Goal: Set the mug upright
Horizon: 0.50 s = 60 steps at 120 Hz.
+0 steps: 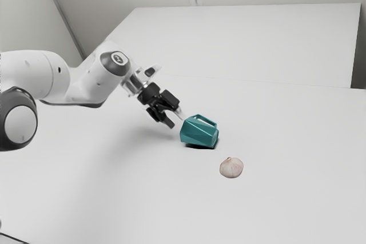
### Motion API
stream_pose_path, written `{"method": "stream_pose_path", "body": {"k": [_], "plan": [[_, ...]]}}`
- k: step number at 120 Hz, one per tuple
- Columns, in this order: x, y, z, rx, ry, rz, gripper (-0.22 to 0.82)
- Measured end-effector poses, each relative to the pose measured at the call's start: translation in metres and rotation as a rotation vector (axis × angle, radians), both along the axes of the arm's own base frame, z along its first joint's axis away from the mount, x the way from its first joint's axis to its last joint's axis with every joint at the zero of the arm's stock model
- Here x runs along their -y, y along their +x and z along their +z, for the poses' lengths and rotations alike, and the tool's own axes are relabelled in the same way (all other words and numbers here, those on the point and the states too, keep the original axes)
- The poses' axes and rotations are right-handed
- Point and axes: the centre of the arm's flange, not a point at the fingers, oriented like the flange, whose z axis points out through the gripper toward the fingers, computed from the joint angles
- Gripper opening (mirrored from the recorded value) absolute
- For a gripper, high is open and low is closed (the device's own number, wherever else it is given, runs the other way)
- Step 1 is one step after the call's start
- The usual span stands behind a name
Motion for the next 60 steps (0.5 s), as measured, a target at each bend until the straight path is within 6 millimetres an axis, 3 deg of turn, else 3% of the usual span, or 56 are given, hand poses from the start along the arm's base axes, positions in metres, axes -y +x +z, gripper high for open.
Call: {"method": "stream_pose_path", "body": {"k": [60], "plan": [[0.010,0.012,-0.032,0.053,-0.144,-0.040,0.60]]}}
